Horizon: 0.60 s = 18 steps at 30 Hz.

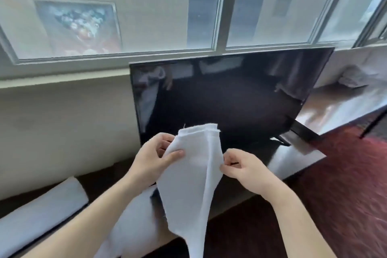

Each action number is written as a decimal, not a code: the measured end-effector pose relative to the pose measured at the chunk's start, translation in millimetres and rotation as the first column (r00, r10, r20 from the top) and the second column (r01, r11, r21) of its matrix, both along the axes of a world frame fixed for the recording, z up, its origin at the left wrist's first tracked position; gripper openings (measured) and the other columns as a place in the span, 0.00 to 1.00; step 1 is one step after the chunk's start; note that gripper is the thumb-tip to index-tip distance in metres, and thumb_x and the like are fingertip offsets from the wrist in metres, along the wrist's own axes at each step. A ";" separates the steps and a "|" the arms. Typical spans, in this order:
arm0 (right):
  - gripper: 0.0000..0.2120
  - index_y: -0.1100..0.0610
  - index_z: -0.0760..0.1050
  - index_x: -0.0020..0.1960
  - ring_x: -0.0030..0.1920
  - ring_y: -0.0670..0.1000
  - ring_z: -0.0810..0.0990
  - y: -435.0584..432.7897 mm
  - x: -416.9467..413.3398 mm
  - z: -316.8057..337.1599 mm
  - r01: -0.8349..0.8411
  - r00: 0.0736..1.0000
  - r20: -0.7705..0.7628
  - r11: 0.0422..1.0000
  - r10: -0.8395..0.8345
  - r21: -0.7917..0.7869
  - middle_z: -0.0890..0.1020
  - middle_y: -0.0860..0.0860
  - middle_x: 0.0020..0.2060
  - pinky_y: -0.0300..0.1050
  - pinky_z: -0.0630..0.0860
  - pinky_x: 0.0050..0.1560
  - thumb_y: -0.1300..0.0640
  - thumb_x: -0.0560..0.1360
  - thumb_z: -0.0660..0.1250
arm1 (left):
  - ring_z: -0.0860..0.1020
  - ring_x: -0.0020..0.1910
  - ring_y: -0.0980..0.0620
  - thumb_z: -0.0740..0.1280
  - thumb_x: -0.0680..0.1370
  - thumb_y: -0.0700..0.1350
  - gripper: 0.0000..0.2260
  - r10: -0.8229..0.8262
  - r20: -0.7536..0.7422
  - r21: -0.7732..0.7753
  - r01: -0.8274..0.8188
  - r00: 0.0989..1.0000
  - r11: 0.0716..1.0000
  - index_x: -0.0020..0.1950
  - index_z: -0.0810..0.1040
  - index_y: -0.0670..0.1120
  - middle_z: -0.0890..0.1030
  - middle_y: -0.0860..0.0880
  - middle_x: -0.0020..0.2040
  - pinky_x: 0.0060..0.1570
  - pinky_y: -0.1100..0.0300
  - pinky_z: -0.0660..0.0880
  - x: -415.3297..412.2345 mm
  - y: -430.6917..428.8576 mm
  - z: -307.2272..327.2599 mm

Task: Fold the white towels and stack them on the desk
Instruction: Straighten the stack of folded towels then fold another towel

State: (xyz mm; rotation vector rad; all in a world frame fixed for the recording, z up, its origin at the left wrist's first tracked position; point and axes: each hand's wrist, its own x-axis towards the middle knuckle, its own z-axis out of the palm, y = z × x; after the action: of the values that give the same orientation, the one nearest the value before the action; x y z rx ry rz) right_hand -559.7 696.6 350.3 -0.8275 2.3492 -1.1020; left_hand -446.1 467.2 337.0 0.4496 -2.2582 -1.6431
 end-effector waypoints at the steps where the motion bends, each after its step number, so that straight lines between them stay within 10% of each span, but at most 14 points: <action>1: 0.07 0.54 0.76 0.44 0.47 0.42 0.82 38.6 -19.1 -3.6 0.052 0.998 0.028 0.999 -0.051 -0.015 0.82 0.40 0.43 0.44 0.77 0.52 0.52 0.77 0.69 | 0.82 0.40 0.53 0.78 0.71 0.48 0.10 -0.028 -0.008 -0.042 0.027 1.000 0.999 0.49 0.80 0.55 0.84 0.50 0.44 0.38 0.62 0.78 -28.7 32.0 1.9; 18: 0.06 0.55 0.73 0.37 0.37 0.49 0.79 379.0 -315.8 -11.5 0.770 0.627 -0.148 0.637 -0.765 -0.033 0.81 0.49 0.33 0.50 0.77 0.45 0.57 0.72 0.67 | 0.72 0.32 0.57 0.78 0.70 0.50 0.12 -0.317 -0.120 -0.035 0.315 0.941 0.948 0.40 0.75 0.51 0.75 0.55 0.33 0.33 0.60 0.70 -436.9 338.7 -12.1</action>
State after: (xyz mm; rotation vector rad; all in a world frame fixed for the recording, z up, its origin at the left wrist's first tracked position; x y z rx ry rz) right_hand -875.5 1075.6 338.8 0.2098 2.9296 -1.3182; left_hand -883.0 806.0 324.9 -0.0260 -2.3393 -1.7439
